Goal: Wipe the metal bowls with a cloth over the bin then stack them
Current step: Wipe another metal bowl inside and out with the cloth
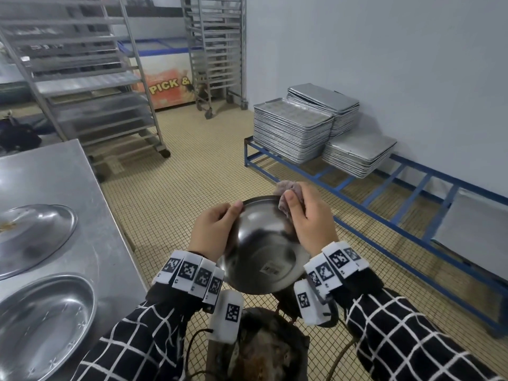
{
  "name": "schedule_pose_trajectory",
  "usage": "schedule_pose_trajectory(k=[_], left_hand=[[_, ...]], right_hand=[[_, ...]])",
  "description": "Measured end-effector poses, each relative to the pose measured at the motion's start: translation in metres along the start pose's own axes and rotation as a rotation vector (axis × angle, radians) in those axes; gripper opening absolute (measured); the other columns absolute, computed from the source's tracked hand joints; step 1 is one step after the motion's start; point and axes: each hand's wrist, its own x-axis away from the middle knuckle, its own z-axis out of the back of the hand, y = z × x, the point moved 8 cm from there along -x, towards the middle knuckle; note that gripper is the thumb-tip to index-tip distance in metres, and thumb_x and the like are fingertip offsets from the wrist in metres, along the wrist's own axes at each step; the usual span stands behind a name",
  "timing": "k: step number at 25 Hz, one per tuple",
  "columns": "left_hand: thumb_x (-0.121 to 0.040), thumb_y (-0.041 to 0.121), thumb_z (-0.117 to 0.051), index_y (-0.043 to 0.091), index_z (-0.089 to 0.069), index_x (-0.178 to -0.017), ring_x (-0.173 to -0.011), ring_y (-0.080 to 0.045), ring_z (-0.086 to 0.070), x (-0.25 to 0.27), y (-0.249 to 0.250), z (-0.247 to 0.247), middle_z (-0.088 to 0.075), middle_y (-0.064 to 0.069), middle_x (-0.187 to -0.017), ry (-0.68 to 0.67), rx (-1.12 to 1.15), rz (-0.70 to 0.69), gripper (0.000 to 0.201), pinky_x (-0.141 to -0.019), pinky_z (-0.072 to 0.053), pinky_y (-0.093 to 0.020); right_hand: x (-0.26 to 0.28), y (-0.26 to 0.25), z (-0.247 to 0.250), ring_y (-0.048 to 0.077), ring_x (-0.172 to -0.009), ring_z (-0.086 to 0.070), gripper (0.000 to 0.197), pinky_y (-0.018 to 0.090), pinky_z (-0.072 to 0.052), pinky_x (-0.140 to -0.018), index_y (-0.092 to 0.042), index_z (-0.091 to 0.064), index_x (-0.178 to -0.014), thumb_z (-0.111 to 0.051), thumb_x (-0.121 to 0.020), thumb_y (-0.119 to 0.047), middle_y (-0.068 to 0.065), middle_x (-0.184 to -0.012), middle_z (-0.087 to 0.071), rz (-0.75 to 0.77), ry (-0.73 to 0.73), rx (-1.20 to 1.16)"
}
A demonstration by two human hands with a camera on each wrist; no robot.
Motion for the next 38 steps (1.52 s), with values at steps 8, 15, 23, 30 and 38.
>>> schedule_pose_trajectory(k=[8,15,23,30,38], left_hand=[[-0.094,0.043,-0.051,0.019,-0.071,-0.080,-0.063,-0.023,-0.066,-0.002,-0.001,-0.005,-0.071,-0.004,-0.068,0.047,0.144,0.039,0.034,-0.063,-0.054,-0.035],[-0.093,0.051,-0.046,0.019,-0.070,-0.084,-0.071,-0.028,-0.068,-0.004,-0.005,0.001,-0.070,-0.006,-0.070,0.110,0.149,0.094,0.041,-0.072,-0.056,-0.041],[-0.089,0.053,-0.053,0.014,-0.063,-0.069,-0.055,-0.025,-0.057,-0.010,0.031,-0.016,-0.062,-0.008,-0.058,0.083,0.076,-0.050,0.046,-0.054,-0.050,-0.037],[-0.082,0.053,-0.060,0.005,-0.072,-0.083,-0.063,-0.027,-0.061,-0.021,0.004,-0.003,-0.068,-0.021,-0.073,0.118,0.354,0.092,0.050,-0.063,-0.051,-0.035],[-0.095,0.042,-0.048,0.027,-0.070,-0.093,-0.081,-0.016,-0.067,-0.017,0.005,-0.006,-0.071,0.001,-0.083,-0.115,0.073,-0.084,0.027,-0.080,-0.053,-0.032]], right_hand=[[0.036,-0.038,-0.034,0.020,-0.127,-0.039,0.050,0.037,-0.033,-0.107,-0.018,-0.046,-0.134,-0.030,-0.097,-0.047,0.002,-0.136,-0.045,0.174,0.077,0.417],[0.037,0.032,-0.015,0.012,-0.121,-0.045,0.051,0.017,-0.048,-0.083,-0.024,-0.029,-0.147,-0.026,-0.100,-0.042,0.002,-0.142,-0.037,-0.378,0.022,0.018],[0.008,-0.014,-0.006,0.014,-0.142,-0.022,0.050,0.034,-0.023,-0.115,-0.021,-0.032,-0.147,-0.025,-0.101,-0.041,-0.002,-0.153,-0.030,-0.130,0.214,0.148],[0.034,0.065,0.016,0.006,-0.089,-0.055,0.028,0.026,-0.041,-0.079,-0.026,-0.059,-0.109,-0.036,-0.101,-0.040,-0.013,-0.095,-0.058,-0.756,0.310,-0.522],[-0.001,0.027,0.014,0.003,-0.076,-0.058,0.032,0.007,-0.036,-0.057,-0.016,-0.058,-0.104,-0.040,-0.097,-0.042,-0.007,-0.085,-0.061,-0.331,-0.038,-0.003]])
